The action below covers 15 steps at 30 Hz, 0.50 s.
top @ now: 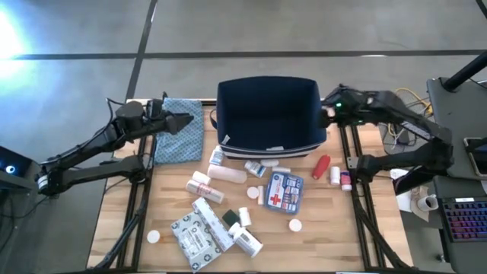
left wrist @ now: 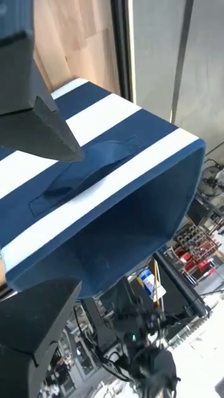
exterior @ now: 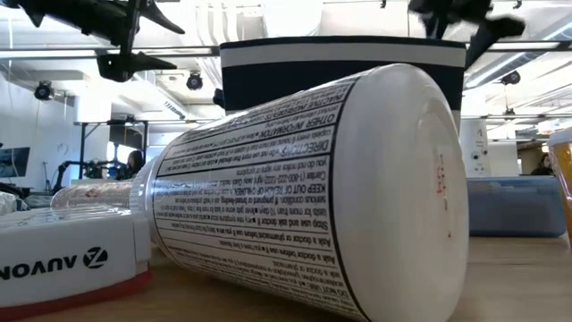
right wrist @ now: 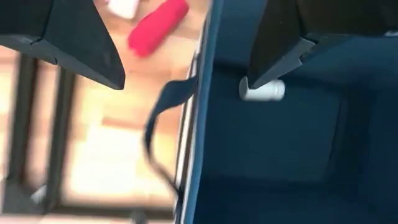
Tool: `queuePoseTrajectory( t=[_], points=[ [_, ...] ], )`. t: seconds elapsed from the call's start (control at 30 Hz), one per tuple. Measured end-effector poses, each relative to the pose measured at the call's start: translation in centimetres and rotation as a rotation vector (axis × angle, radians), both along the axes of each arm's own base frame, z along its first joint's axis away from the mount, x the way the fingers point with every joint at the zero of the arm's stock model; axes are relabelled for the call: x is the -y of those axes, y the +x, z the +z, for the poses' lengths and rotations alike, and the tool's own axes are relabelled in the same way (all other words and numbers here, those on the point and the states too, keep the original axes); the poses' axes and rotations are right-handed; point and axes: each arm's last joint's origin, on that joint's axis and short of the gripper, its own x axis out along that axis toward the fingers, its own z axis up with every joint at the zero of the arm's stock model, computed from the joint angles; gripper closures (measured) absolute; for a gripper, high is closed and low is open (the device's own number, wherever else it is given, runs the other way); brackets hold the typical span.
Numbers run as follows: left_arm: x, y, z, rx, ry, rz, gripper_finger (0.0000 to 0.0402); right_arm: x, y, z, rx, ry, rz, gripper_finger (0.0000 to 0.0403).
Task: Pick & place medical supplies in basket/bin
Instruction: Adjust the blue bin
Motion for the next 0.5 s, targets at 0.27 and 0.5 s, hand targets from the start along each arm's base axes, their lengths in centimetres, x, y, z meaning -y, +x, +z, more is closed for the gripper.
queuePoseTrajectory(
  t=[0.27, 0.5],
  points=[
    [-0.3, 0.6, -3.1, -0.086, -0.074, 0.004, 0.0105, 2.5, 5.8, -5.9, 0.22, 0.044, 0.097, 0.0074],
    [-0.1, 0.2, -4.8, -0.082, -0.126, 0.029, 0.0105, 4.5, 10.6, -7.7, 0.275, 0.072, 0.178, 0.0074]
  ],
)
